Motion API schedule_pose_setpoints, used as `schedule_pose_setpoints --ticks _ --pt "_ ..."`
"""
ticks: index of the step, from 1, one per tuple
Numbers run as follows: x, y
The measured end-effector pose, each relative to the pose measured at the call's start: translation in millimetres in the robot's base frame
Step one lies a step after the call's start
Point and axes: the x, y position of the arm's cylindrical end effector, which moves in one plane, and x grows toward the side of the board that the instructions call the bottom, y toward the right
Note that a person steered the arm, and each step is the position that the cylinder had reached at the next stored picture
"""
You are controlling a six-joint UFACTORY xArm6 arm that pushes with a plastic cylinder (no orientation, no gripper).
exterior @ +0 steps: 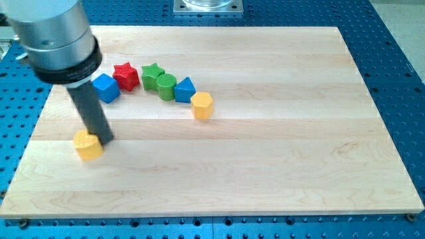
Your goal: Put heart to the bottom left corner of the board
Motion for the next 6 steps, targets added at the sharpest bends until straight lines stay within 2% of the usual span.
schedule_pose_setpoints --ticks 1,2,3,5,6 --pt "23 27" --pt "39 -27" --pt "25 -30" --pt "-90 -21" --pt "-107 -26"
